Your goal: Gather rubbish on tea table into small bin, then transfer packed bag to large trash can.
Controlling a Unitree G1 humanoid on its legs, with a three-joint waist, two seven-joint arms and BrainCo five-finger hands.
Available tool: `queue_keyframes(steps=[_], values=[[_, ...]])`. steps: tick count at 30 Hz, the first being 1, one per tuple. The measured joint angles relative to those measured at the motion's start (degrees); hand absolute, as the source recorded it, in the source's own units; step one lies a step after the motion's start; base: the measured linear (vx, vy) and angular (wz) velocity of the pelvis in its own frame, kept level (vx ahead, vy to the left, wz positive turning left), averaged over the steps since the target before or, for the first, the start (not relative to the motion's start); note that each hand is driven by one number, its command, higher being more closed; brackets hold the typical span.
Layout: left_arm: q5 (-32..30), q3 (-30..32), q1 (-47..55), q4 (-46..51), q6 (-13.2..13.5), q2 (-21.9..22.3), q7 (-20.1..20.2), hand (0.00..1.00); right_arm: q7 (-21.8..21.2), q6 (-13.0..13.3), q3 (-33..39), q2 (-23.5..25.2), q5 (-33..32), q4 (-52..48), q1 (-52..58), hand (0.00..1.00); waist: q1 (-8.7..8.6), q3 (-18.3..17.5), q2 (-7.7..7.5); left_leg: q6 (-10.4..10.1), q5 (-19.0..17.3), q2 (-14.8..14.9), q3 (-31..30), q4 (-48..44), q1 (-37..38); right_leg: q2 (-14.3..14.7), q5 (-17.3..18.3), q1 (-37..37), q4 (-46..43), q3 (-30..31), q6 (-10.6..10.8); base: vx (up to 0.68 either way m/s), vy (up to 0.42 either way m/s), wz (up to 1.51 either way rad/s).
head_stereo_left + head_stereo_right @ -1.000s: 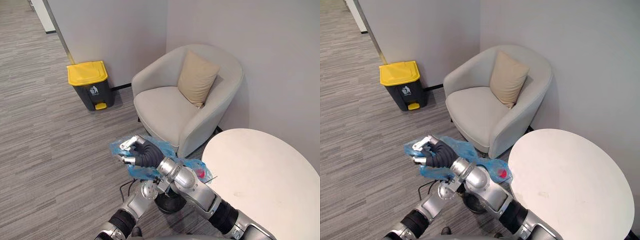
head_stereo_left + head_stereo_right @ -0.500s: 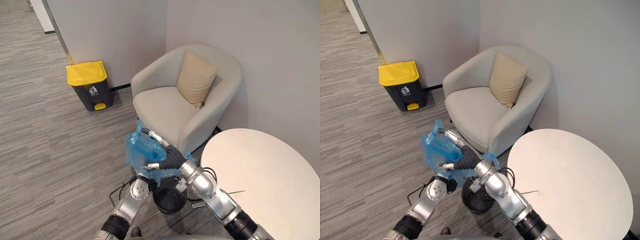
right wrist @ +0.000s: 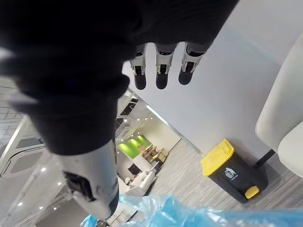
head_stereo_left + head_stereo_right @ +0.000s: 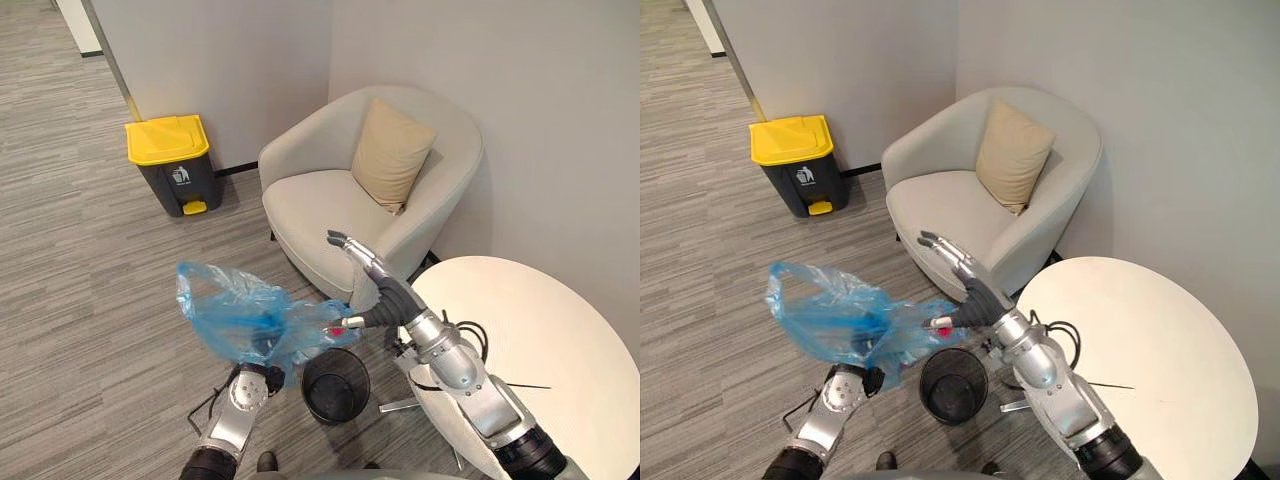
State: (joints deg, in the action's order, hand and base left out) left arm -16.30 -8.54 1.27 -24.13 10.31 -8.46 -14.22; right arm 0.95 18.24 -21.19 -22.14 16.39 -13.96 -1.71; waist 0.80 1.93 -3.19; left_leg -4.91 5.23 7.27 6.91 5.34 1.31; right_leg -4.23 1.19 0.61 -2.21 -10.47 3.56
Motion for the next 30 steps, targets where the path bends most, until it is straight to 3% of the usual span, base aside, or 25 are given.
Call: queue_keyframes(steps=[4,8,13,23,30], values=[[0.63,2.98,1.54,-0.18,0.01,-0.13,-0.03,1.0,-0.06,1.03,4.72,0.77,-3.05,-0.43,5.04,0.0,-0.02,0.13,0.14,0.01,-0.03,0.0,0.0,0.01,-0.01,-0.01,0.04,-0.01,0.01,-0.01,0.0,0.0,0.0,0.0],[1.91,6.95,4.36,-0.34,0.01,0.01,0.04,1.0,-0.23,1.31,11.59,5.73,-8.35,1.66,9.81,0.0,-0.3,0.4,0.53,0.15,-0.18,0.0,0.0,0.02,-0.04,-0.04,0.17,-0.08,0.0,-0.03,0.18,0.0,0.0,0.0],[3.38,10.55,6.89,-1.88,0.11,0.26,0.76,1.0,-0.23,0.12,18.0,11.68,-12.49,15.74,11.7,0.0,-0.22,0.56,0.8,-0.09,-0.11,-0.21,-0.41,0.02,-0.69,-0.17,0.2,-0.71,0.25,-0.52,0.17,0.0,0.0,0.04],[6.74,13.87,8.49,-12.26,0.19,0.34,3.53,1.0,-1.12,-2.64,19.1,14.57,-13.57,37.99,12.23,0.0,-0.05,1.14,1.8,-0.11,-0.17,-0.54,-1.74,0.03,-1.33,-0.38,0.43,-0.3,0.87,-2.05,0.44,0.01,0.0,0.07],[7.27,13.87,10.3,-16.26,0.18,0.71,4.68,1.0,-0.93,-3.99,19.78,14.96,-13.6,44.82,12.47,0.0,-0.03,1.18,2.55,-0.11,-0.16,-0.58,-1.84,0.03,-0.73,-0.48,0.43,0.25,0.63,-2.12,0.44,-0.01,0.002,0.01]])
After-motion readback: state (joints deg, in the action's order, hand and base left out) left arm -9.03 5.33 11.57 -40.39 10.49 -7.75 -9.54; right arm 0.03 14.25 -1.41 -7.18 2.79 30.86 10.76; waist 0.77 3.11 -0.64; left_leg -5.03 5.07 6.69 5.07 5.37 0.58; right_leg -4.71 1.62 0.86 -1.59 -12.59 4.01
